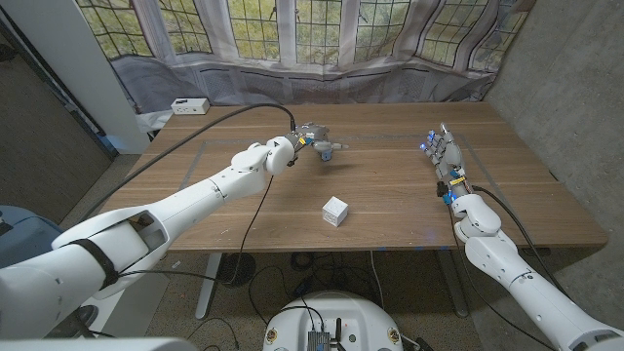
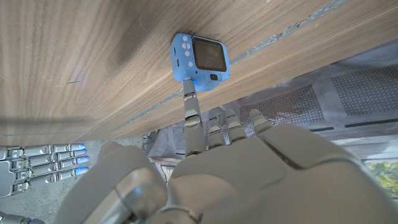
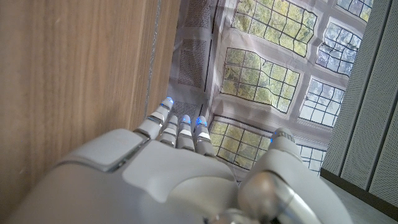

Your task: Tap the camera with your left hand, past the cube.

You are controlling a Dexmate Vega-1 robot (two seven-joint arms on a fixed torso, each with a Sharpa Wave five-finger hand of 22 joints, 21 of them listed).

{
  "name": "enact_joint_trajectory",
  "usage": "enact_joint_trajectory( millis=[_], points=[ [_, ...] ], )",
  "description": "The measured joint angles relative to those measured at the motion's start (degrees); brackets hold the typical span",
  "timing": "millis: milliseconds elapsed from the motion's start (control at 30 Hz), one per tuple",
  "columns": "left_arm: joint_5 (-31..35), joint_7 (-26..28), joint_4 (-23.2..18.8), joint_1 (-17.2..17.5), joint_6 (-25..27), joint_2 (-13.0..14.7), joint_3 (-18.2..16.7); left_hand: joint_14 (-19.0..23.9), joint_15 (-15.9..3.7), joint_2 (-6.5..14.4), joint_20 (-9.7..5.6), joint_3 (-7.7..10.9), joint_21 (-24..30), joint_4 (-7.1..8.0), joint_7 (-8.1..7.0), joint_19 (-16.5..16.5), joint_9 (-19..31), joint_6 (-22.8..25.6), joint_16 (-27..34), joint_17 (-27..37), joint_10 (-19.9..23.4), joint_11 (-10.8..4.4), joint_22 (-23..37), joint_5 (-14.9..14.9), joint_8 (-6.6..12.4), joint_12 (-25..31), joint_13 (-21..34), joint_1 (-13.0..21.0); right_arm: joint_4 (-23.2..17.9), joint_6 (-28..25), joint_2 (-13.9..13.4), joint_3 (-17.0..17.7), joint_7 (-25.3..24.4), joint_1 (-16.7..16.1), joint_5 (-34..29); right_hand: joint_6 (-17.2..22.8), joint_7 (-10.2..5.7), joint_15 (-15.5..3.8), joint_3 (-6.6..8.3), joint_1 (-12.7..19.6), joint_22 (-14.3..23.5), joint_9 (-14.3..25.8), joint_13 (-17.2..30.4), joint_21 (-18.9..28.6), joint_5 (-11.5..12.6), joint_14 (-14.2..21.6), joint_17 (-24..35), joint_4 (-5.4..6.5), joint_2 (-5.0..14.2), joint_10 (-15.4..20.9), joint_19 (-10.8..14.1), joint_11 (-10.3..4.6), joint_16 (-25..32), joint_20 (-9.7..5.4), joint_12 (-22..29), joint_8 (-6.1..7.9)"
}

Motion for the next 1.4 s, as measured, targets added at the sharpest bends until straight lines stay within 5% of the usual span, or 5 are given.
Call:
enact_joint_trajectory(
  millis=[1400],
  points=[
    [0.0,1.1,-2.6,0.5,-0.3,0.9,-1.2,1.1,-0.11,0.4,0.00,-0.25,0.0,0.25,-0.52,0.0,0.0,-0.5,0.0,0.0,1.5,0.21,0.0,0.2,-0.30,0.4,0.0,0.4,-0.5,-0.1,-0.1,0.1,-0.3,-0.3,-0.1,0.0,0.00,0.00,0.25,0.0,0.0,0.0,0.0,0.0,0.0,0.0,0.0,-0.24,0.00,0.0,0.0,0.00,0.0,0.00,0.0,0.00]
  ],
)
